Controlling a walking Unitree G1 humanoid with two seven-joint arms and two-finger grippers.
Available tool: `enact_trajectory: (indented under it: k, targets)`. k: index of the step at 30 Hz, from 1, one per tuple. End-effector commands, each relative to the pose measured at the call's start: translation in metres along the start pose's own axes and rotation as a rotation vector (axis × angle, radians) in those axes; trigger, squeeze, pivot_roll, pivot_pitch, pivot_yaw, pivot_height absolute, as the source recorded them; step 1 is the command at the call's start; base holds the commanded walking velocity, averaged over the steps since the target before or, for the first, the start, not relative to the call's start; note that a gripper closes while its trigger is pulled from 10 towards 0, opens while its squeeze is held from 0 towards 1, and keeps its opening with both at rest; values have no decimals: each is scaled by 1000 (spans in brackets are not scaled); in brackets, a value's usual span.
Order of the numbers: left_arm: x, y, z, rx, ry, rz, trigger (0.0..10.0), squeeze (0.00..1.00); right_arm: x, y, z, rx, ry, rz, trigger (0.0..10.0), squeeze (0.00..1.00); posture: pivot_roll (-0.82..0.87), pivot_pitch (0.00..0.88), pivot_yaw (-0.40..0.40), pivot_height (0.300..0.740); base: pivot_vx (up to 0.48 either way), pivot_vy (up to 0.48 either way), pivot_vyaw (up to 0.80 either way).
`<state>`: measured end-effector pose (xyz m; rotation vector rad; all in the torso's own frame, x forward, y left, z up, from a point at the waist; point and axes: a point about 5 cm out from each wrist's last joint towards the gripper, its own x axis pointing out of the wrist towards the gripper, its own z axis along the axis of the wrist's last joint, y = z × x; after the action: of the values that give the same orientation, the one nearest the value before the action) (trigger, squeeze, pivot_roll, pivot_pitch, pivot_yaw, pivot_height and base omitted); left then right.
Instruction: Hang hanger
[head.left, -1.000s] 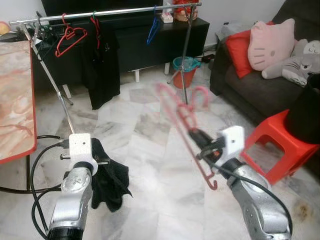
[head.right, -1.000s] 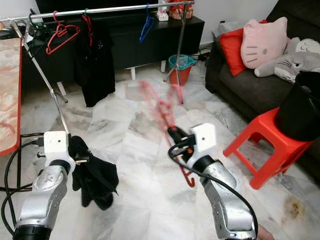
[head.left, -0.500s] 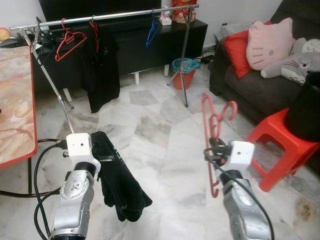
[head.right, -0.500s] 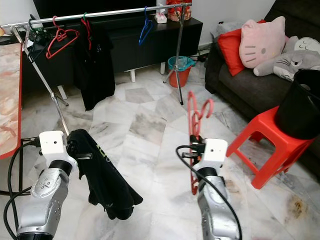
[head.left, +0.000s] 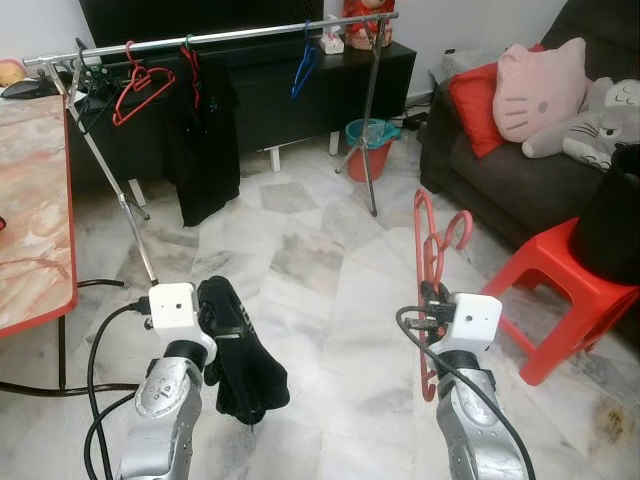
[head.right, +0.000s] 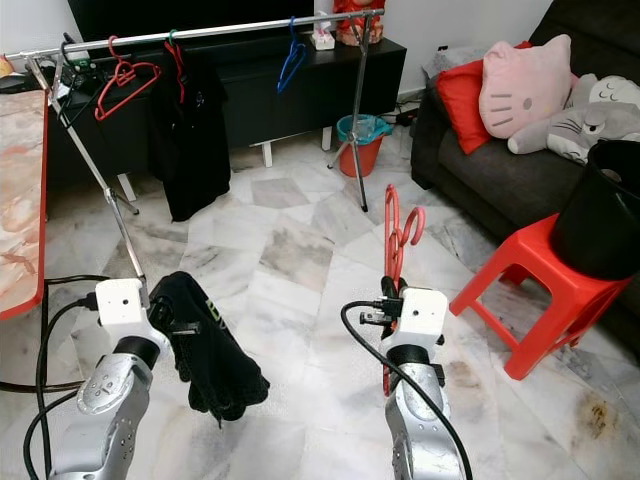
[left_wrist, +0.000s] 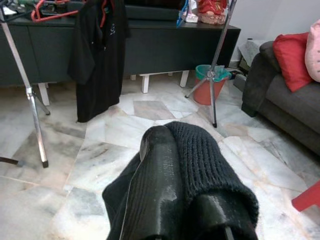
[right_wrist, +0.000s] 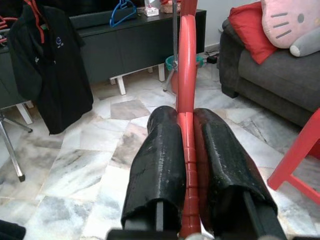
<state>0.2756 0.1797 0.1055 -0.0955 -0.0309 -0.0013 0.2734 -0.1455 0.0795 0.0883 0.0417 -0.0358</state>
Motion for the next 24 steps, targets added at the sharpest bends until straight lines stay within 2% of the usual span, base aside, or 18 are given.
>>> enact_trajectory:
  k: [1,10,24]
  targets:
    - [-2,-1,7,69,-48,-25,10000,0,0,1,4,-10,-24,4,10000,0,41,0,-17,740,0,0,0]
    - [-14,3,3,73,-40,-6,10000,0,-2,-4,3,-27,-22,4,10000,0,33,0,-33,740,0,0,0]
    - [-13,-1,2,78,-40,-13,10000,0,2,3,5,-22,-26,33,10000,0,28,0,-30,740,0,0,0]
